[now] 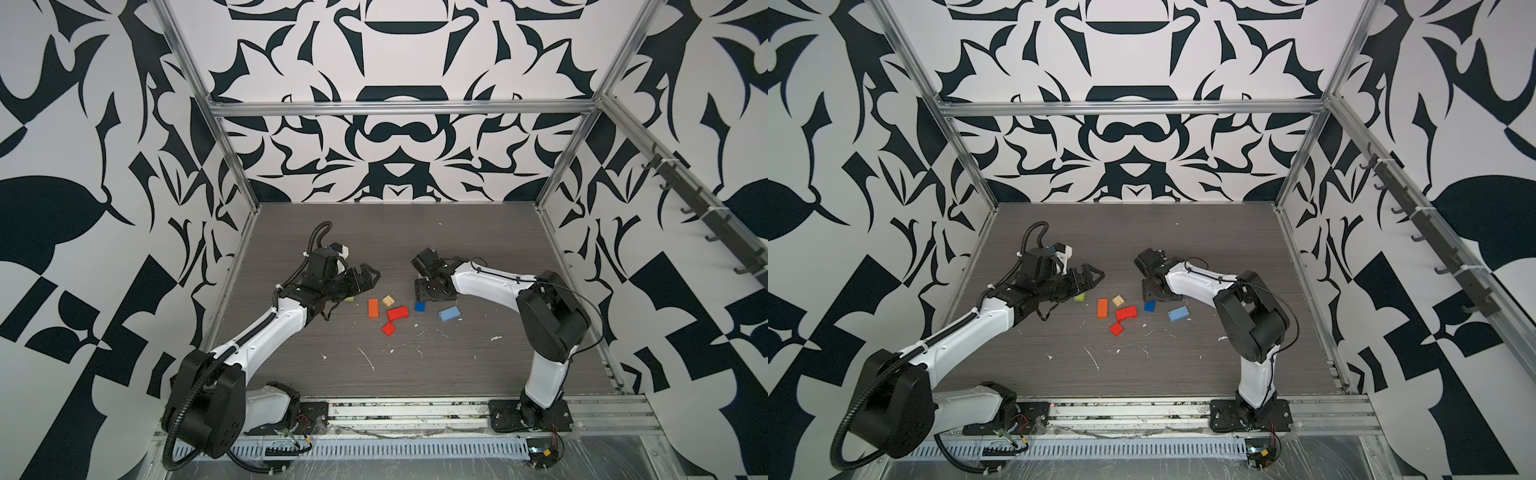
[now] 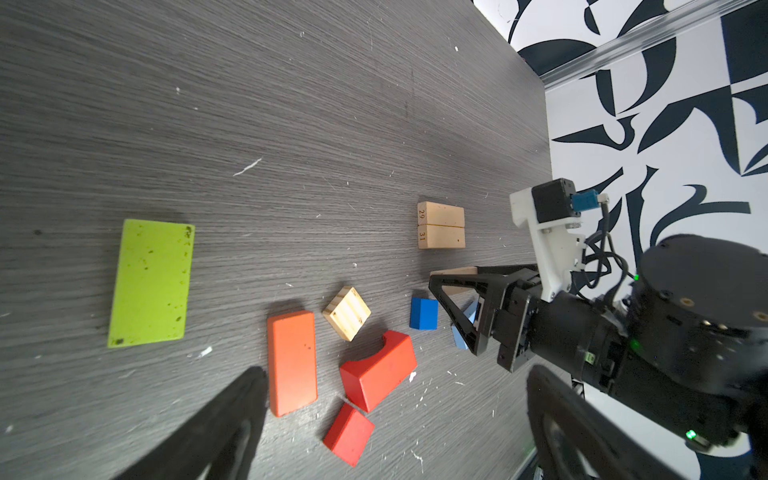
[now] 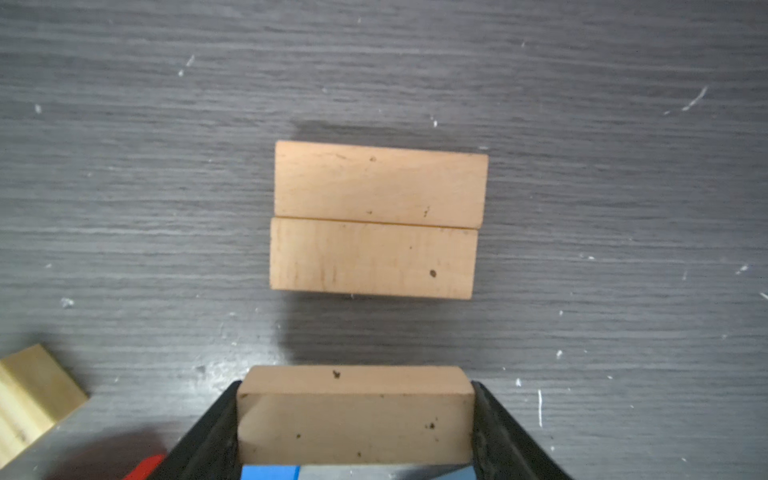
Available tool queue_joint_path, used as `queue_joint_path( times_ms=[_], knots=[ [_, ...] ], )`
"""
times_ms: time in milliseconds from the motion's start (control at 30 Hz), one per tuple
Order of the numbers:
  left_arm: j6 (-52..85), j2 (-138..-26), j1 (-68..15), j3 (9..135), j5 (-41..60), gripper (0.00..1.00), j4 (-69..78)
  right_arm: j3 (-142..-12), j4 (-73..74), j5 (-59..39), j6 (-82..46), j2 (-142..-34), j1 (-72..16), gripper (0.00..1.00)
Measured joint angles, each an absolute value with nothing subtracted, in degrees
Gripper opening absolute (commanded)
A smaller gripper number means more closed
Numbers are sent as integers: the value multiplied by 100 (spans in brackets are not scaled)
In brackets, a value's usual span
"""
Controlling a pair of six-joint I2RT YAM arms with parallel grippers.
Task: Build the wood block tower
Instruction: 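Lift the grasped plank and carry it toward the placed planks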
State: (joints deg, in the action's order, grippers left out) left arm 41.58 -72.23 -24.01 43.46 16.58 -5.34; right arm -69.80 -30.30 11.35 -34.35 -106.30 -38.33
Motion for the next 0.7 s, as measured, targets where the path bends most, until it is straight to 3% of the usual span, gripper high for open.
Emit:
queue_joint_path(
  times_ms=[700],
  knots=[
    [4158,-7205,-2401,4346,1656,99,-539,-7120,-2987,1166,-3433,-10969,-3769,72]
  ],
)
